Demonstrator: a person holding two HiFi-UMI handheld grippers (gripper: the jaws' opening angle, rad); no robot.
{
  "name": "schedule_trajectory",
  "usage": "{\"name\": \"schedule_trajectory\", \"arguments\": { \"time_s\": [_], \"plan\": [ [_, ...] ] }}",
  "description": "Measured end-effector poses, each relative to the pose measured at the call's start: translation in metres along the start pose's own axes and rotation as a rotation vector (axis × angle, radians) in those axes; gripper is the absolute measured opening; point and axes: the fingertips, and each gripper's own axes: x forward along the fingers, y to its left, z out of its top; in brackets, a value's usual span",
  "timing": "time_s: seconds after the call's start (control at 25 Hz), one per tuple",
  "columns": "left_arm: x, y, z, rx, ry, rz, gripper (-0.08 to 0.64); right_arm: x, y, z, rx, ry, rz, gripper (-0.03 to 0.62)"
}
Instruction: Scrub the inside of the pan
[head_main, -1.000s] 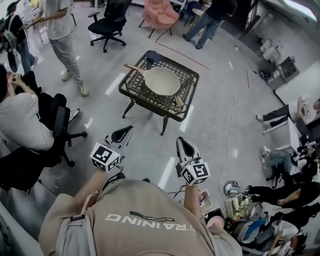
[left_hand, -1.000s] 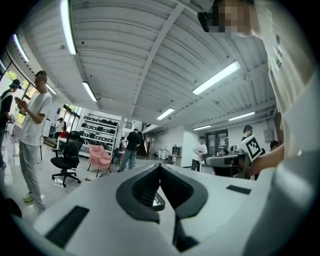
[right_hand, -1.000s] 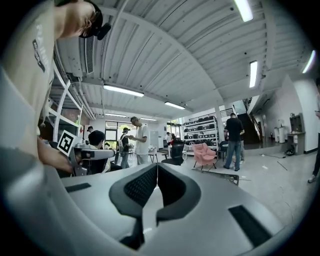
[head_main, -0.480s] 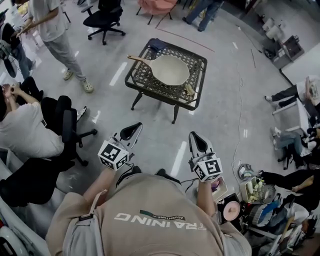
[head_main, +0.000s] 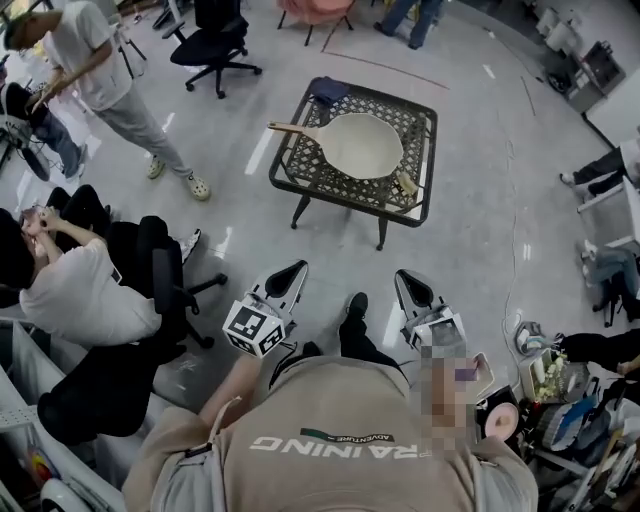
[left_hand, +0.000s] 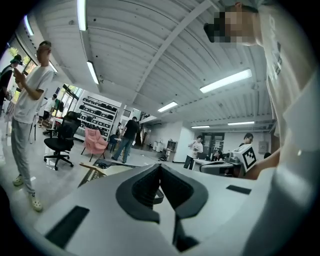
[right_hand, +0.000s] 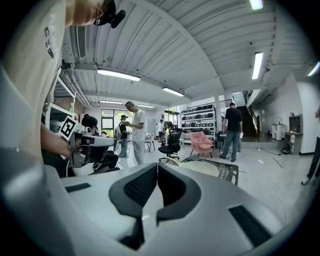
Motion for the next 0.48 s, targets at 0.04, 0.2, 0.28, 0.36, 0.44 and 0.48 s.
{"name": "schedule_trajectory", "arguments": {
  "time_s": [0.04, 0.2, 0.28, 0.36, 0.44, 0.48],
  "plan": [
    [0.008, 0.003, 0.002, 0.000, 0.004, 0.007, 0.018, 0.010, -0.010, 0.004, -0.010, -0.010, 0.013, 0.018],
    [0.052, 0.013, 0.021, 0.026, 0.004, 0.030, 0.018, 0.041, -0.054, 0.023, -0.044, -0.049, 0.054, 0.018],
    [0.080, 0.015, 0.035, 0.025, -0.012, 0.026, 0.018, 0.051, -0.078, 0.031, -0.063, -0.050, 0.078, 0.018],
    [0.107, 0.017, 0.047, 0.040, -0.022, 0.019, 0.018, 0.060, -0.101, 0.038, -0.074, -0.048, 0.102, 0.018],
    [0.129, 0.022, 0.054, 0.052, -0.030, 0.029, 0.018, 0.068, -0.120, 0.039, -0.081, -0.043, 0.123, 0.020],
    [0.138, 0.026, 0.057, 0.048, -0.036, 0.040, 0.018, 0.071, -0.129, 0.039, -0.086, -0.041, 0.132, 0.018]
  ]
}}
